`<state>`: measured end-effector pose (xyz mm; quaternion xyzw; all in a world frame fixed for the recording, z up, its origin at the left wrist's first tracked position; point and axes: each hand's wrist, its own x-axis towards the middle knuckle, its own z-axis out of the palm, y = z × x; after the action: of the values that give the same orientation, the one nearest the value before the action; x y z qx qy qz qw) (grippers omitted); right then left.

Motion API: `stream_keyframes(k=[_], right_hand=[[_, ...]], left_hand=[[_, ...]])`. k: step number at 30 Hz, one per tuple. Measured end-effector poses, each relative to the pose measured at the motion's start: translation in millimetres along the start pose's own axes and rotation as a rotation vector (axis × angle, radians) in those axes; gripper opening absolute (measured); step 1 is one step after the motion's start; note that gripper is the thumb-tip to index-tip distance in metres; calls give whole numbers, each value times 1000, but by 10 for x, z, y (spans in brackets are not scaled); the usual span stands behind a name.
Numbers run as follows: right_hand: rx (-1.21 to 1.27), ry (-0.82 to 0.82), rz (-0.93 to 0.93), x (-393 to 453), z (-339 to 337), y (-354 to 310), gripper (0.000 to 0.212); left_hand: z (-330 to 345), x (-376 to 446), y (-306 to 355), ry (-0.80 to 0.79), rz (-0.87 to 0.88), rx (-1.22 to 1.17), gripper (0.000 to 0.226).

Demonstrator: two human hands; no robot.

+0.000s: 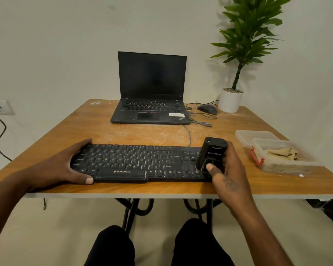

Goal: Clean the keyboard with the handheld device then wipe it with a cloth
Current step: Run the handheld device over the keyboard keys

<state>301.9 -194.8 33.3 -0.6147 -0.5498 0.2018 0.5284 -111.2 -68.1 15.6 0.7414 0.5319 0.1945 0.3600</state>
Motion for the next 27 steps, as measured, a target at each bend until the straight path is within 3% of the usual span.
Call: stream_keyframes(k=[9,14,18,22,27], right_hand=[[1,-95,-29,-29,101,-66,58],[65,14,14,-61,-273,13,67],[10,47,-3,-52,-213,17,62],[-59,-24,-49,-63,89,14,53],[-10,-124,-49,-88,176,-55,58]], left_hand=[[-11,16,-34,-15,12,4,134],[-7,27,-52,-15,14,8,137],[-19,39,-76,-13,16,12,125],[-23,55,-115,-8,16,13,127],[-15,52,-84,-21,18,17,128]])
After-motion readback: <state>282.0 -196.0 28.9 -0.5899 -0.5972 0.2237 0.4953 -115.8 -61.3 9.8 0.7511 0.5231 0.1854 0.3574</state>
